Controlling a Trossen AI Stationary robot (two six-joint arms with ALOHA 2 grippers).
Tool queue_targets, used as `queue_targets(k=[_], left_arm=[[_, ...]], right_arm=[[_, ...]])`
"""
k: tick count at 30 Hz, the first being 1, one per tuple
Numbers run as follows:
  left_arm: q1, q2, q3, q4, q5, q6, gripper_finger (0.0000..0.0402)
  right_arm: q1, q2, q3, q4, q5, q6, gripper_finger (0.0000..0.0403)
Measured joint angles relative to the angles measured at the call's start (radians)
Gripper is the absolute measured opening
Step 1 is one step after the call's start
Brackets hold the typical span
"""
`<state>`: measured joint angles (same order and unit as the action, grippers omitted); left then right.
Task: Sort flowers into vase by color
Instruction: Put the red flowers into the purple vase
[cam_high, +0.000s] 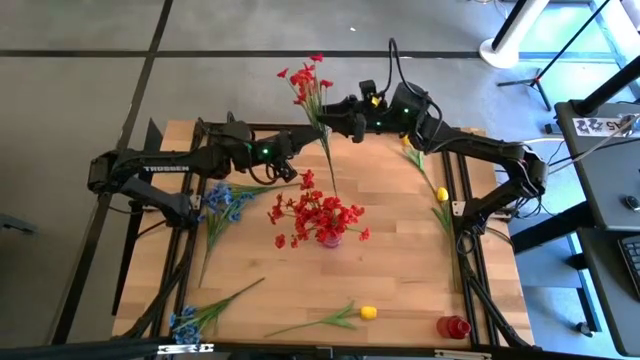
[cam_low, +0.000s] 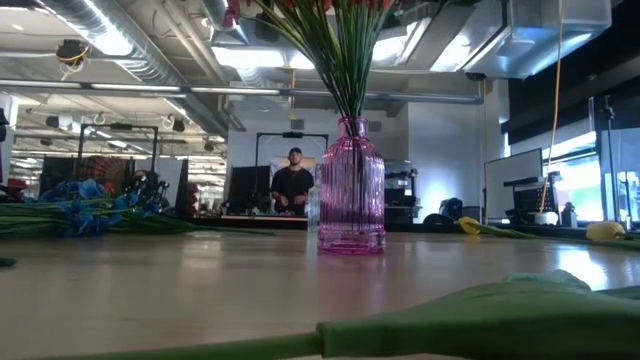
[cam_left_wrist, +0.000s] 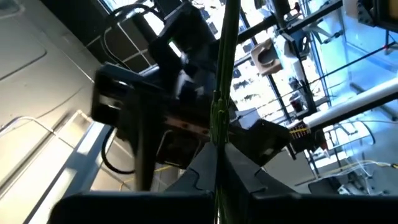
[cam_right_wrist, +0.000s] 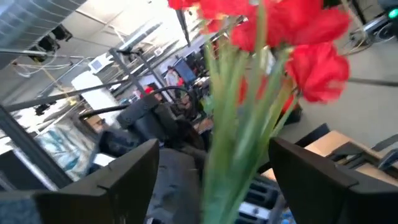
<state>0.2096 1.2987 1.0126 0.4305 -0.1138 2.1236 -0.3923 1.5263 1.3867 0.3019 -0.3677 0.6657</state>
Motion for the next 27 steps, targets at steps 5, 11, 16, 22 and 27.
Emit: queue_targets(k=[5, 11, 16, 22, 27], left_arm=[[0.0, 0.0, 0.0, -0.006, 0.004, -0.009, 0.0005], [0.0, 0.0, 0.0, -0.032, 0.0, -0.017, 0.0012], [0.0, 0.001, 0.0, -0.047, 0.008, -0.041, 0.0039], [-0.001, 0.001, 0.0, -0.01, -0.017, -0.15, 0.0086], [-0.001, -0.024, 0.001, 0.01, -0.06, -0.239, 0.0117]], right_arm=[[0.012, 0.048, 0.015, 0.005, -0.007, -0.008, 0.0287], [0.014, 0.062, 0.025, 0.008, 0.008, 0.008, 0.0171], [0.013, 0.062, 0.025, 0.02, 0.005, -0.011, 0.0026], [0.041, 0.062, 0.025, 0.131, 0.017, -0.073, 0.0016], [0.037, 0.059, 0.025, 0.286, 0.025, -0.117, 0.001]])
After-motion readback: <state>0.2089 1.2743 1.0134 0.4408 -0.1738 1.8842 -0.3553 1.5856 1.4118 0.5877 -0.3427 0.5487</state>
